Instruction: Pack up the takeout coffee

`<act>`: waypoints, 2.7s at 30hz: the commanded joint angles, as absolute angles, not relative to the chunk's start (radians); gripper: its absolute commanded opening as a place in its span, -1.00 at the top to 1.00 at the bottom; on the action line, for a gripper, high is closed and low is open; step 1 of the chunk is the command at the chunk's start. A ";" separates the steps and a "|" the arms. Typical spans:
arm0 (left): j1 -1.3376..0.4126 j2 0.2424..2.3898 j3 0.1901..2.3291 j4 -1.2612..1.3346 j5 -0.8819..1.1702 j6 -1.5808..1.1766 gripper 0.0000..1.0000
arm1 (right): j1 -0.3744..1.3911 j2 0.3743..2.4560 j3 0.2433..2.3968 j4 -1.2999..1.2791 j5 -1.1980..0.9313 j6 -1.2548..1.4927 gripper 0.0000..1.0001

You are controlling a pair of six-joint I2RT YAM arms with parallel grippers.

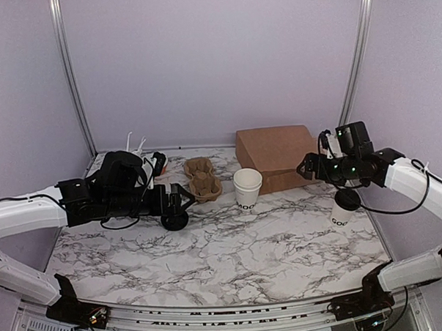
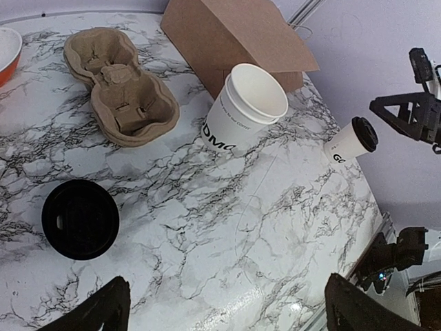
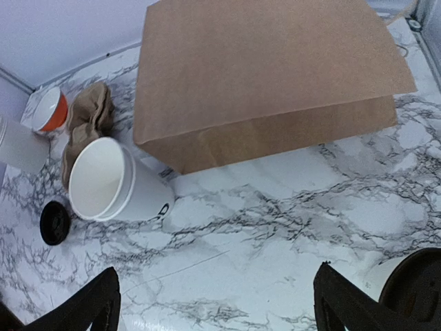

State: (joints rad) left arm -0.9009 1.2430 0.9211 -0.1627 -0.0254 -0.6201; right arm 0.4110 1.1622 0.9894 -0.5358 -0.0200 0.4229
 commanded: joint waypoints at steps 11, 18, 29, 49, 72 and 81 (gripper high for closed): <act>-0.823 1.251 1.012 -0.215 0.091 -0.538 -0.98 | -0.051 1.607 1.230 -0.172 -0.285 0.439 -0.90; -0.747 1.296 1.063 -0.215 0.158 -0.532 -0.98 | -0.097 1.833 1.397 -0.148 -0.333 0.411 -0.88; -0.687 1.337 1.132 -0.236 0.231 -0.531 -0.98 | -0.212 2.096 1.601 -0.069 -0.458 0.488 -0.72; -0.652 1.372 1.160 -0.249 0.227 -0.548 -0.98 | -0.182 2.353 1.859 -0.142 -0.731 0.424 -0.47; -0.651 1.405 1.208 -0.269 0.213 -0.543 -0.99 | -0.184 2.196 1.683 0.000 -0.813 0.500 0.73; -0.650 1.411 1.209 -0.272 0.216 -0.529 -0.98 | -0.150 1.968 1.434 0.244 -0.698 0.599 1.00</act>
